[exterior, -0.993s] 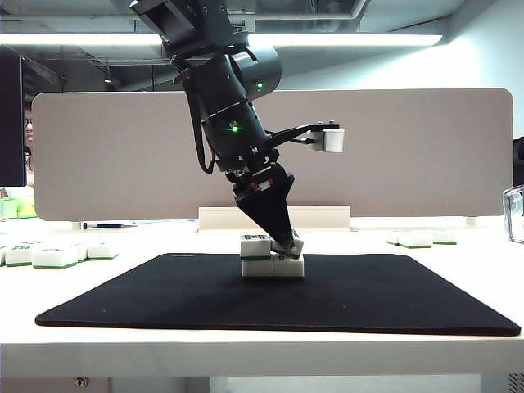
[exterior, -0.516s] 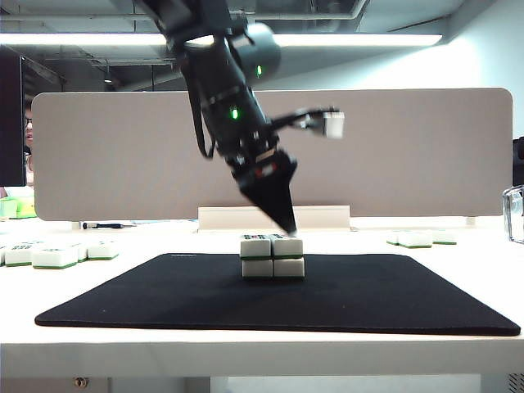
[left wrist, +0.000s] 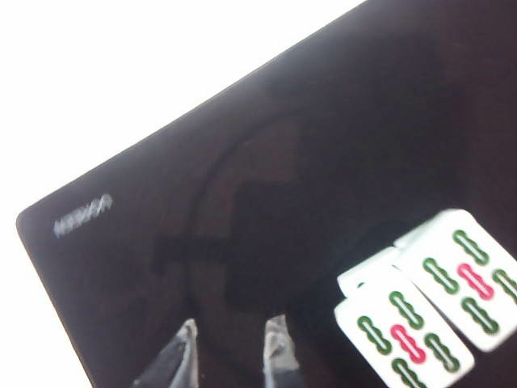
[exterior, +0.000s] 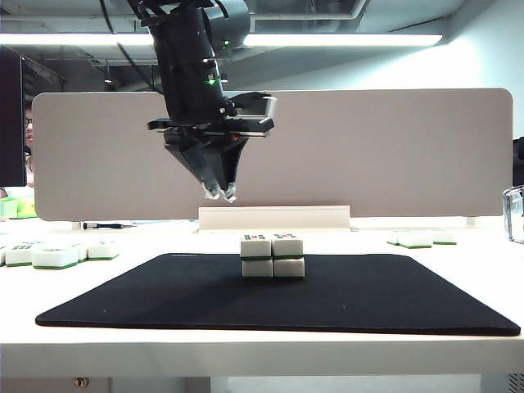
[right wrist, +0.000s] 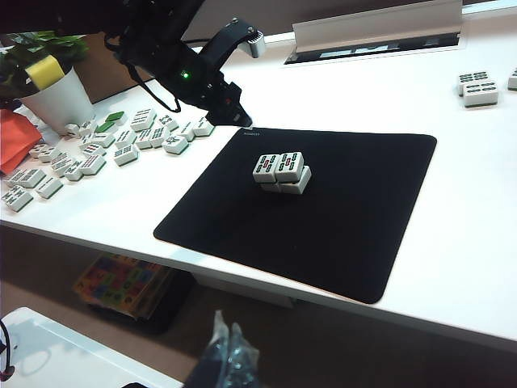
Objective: Arrange four mahjong tiles into a neat stack, creating two layers of paired tiles.
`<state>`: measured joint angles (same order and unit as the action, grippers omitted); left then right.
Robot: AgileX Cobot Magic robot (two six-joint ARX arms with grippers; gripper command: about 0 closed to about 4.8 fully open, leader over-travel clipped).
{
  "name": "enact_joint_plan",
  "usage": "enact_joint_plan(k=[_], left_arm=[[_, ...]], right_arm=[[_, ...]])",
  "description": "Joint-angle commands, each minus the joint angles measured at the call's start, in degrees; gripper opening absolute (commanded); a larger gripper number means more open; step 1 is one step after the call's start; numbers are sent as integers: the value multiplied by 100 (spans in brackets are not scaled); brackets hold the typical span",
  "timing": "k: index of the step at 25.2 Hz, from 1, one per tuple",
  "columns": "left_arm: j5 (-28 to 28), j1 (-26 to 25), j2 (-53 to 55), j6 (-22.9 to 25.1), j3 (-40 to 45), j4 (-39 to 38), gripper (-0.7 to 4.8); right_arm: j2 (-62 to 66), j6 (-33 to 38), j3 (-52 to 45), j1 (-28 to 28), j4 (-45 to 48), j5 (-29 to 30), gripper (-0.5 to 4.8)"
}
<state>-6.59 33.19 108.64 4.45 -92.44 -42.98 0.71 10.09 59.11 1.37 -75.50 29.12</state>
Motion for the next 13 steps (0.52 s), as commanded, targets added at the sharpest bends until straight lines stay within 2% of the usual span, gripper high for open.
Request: enact_joint_plan(k=[1, 4, 8, 13], left_arm=[[-133, -4, 33, -859, -2, -114, 110], [-129, -7, 118, -1213, 2, -243, 107], [-105, 0, 326, -1746, 2, -367, 51], [195, 13, 514, -1843, 2, -385, 50]], right_arm=[[-72, -7, 17, -2, 66, -9, -1], [-72, -7, 17, -2, 68, -9, -1], [-72, -7, 17, -2, 68, -9, -1], [-72, -7, 17, -2, 68, -9, -1]])
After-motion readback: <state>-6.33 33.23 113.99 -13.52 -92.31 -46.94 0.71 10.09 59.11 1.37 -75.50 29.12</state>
